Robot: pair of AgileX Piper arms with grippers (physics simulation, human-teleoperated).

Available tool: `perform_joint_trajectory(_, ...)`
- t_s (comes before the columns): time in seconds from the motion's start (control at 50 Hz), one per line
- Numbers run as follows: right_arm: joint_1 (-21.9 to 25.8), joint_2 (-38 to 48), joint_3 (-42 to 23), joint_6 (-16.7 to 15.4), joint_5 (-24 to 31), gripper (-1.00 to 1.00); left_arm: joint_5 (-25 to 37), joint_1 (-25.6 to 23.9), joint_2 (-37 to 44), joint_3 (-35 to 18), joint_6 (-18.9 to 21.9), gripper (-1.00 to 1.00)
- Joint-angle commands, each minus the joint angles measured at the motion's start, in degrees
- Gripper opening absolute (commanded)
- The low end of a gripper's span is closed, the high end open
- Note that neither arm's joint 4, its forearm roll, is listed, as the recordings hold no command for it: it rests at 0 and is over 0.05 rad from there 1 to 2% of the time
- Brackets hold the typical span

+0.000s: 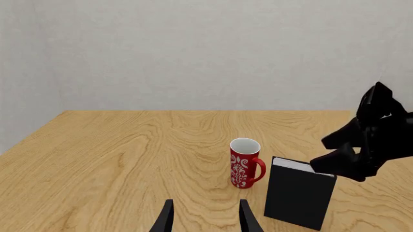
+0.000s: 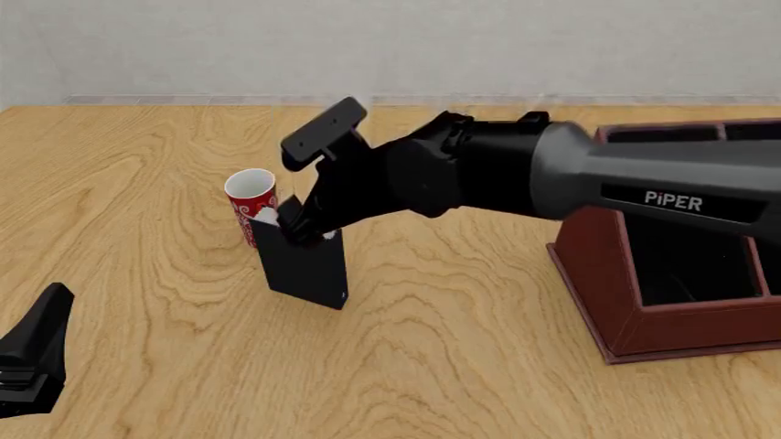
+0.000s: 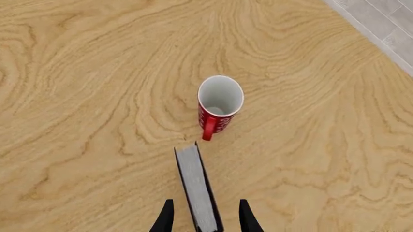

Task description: Pick up the book and place it in the left compartment of the caddy.

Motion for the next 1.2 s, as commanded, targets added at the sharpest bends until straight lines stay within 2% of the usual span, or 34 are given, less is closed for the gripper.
perform_joint_trajectory(0.02,0.41,0.28,1.93,1.27,-1.81,1.0,0.0,0.0,0.0,0.0,0.0,1.0)
perform_joint_trajectory(1.2,-0.4,3.69,7.47,4.86,-8.54,1.0,0.0,0.0,0.0,0.0,0.0,1.0)
